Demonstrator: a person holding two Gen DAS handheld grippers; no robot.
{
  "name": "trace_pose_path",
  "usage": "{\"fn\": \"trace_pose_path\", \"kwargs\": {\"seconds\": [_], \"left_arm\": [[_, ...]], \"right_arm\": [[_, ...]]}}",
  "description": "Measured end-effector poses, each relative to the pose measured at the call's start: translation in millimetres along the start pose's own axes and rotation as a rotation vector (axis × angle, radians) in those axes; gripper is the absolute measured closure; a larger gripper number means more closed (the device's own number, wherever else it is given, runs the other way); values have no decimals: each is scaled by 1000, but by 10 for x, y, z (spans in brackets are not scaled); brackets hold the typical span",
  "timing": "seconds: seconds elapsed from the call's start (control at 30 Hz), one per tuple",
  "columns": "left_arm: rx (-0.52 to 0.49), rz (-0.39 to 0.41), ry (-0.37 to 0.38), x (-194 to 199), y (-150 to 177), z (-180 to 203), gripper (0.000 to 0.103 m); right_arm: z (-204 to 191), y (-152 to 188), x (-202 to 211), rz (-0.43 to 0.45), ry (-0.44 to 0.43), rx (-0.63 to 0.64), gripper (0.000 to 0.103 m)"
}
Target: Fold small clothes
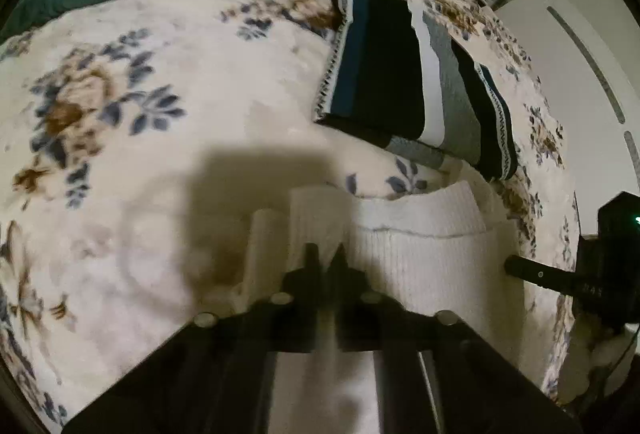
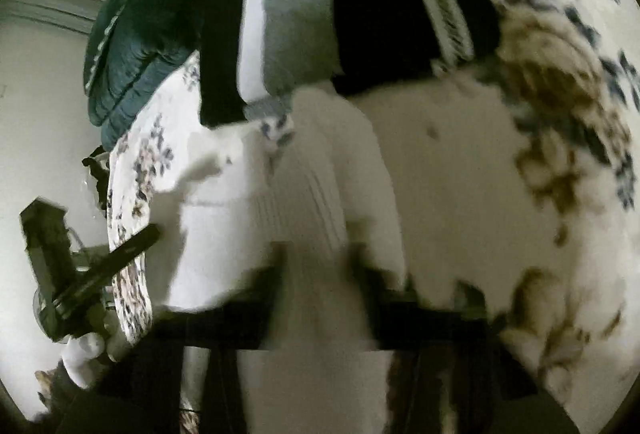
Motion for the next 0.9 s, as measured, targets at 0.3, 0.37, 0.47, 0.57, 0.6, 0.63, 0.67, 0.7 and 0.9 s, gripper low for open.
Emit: {"fn": "trace_pose_path", "kwargs": {"seconds": [0.3,0.37,0.47,0.57,0.6,0.63,0.67,0.7,0.9], "left_arm": [[279,0,263,165,93,-279,100],[263,5,234,184,113,-343,100],[309,33,212,186,45,-575,100],[388,11,187,-45,-16,-878,100],[393,-9,183,-130,-17,-914,100],[390,-23,183,-175,-23,-928,100],[375,-41,180,-223,-27,-894,100],[350,-46,178,-240,-40,-842,100],[306,-105,220,-269,-12,-660,91]], "right_arm": [[550,-54,658,117,110,-40,100],[555,-116,612,96,89,-46,100],[205,-344,557,111,56,26,100],[86,-580,256,81,69,31,100],[101,-615,122,60,94,30,100],[136,-625,21,40,122,29,100],[175,-622,-55,25,139,19,100],[216,-599,-134,5,156,11,100],[284,-441,-148,-26,106,-28,97]]}}
Point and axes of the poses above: each gripper's, at about its wrist camera, not at the fingertips, and x roughly against the way its jaws point, z to its right, y to its underside, the point moved 10 cm from there along -x, roughly the way its jaws point, and after that the axes turned 6 degrees about -z, right-handed, at the moved point
